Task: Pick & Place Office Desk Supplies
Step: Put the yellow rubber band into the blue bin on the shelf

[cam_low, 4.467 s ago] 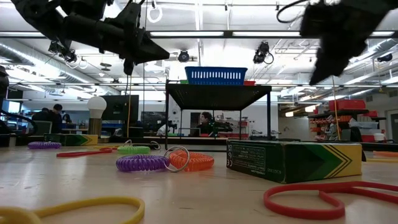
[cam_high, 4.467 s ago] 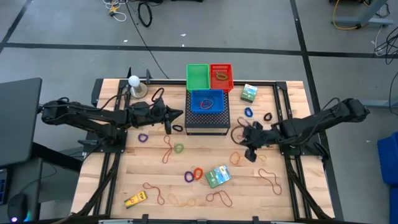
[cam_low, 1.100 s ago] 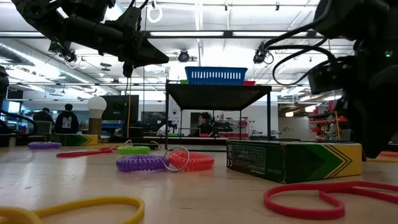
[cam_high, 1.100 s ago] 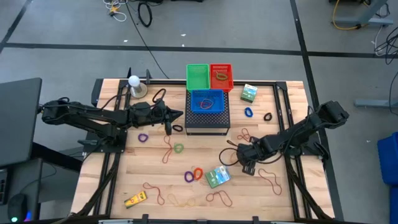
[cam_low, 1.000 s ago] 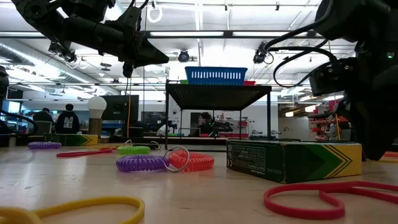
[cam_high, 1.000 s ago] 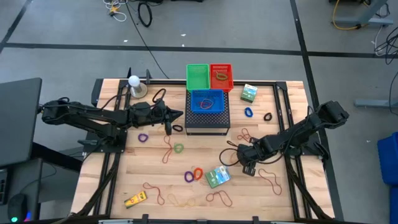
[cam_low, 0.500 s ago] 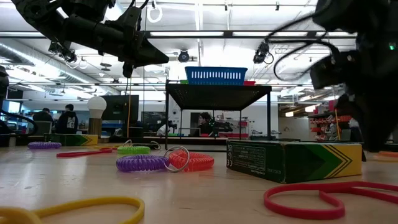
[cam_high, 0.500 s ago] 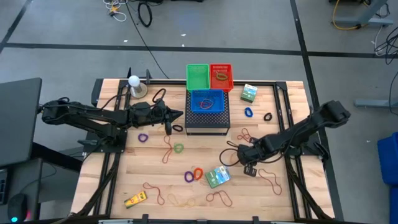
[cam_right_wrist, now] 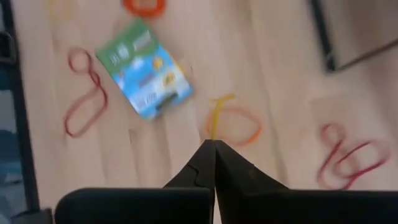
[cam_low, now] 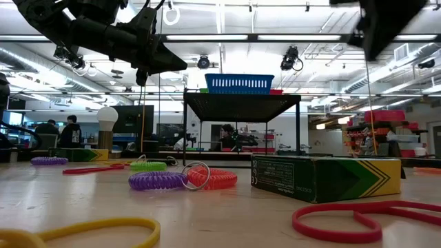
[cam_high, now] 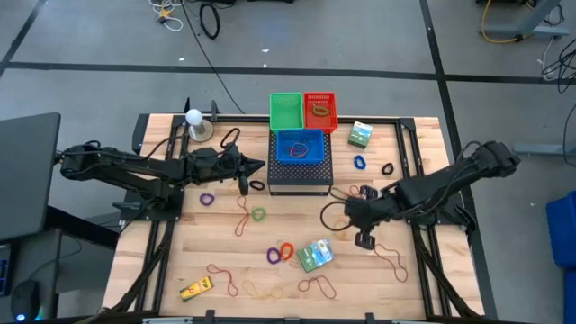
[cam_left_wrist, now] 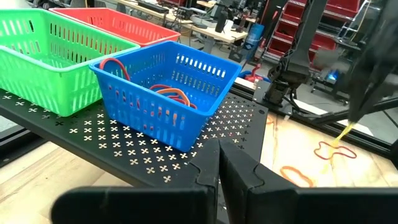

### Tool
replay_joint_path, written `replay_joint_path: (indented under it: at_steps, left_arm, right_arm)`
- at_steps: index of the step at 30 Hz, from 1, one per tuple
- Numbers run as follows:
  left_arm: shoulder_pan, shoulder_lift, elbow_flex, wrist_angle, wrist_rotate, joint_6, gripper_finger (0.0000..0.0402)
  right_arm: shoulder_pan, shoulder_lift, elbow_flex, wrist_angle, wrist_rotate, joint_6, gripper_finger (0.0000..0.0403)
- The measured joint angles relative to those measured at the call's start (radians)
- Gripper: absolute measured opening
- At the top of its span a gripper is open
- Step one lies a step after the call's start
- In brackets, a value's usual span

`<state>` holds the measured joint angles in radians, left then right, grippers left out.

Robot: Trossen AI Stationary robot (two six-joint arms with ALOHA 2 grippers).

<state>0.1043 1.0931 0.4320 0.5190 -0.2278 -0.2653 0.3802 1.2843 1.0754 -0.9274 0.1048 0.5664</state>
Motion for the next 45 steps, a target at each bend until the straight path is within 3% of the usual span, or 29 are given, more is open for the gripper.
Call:
replay_joint_path:
  at_steps: [5, 11, 21, 27, 37, 45]
  left_arm:
    - [0.0, 0.0, 0.0, 0.0, -0.006, 0.0, 0.0013]
    - [0.0, 0.0, 0.0, -0.001, -0.007, 0.019, 0.0013]
    - [0.0, 0.0, 0.0, 0.0, -0.008, 0.022, 0.0013]
    - [0.0, 0.0, 0.0, 0.0, -0.009, 0.027, 0.0013]
    - [0.0, 0.0, 0.001, 0.0, -0.045, 0.03, 0.0013]
    - [0.001, 0.0, 0.001, 0.0, -0.075, -0.023, 0.0013]
  right_arm:
    - [-0.043, -0.006, 0.168, -0.05, 0.091, -0.103, 0.0001]
    - [-0.144, -0.006, 0.301, 0.073, 0.165, -0.28, 0.0001]
    - [-0.408, 0.072, 0.321, 0.44, 0.161, -0.604, 0.0]
    - [-0.535, 0.174, 0.321, 0.542, 0.152, -0.72, 0.0]
    - [-0.61, 0.292, 0.32, 0.468, 0.104, -0.724, 0.0006]
    - [-0.62, 0.293, 0.32, 0.431, 0.107, -0.566, 0.009]
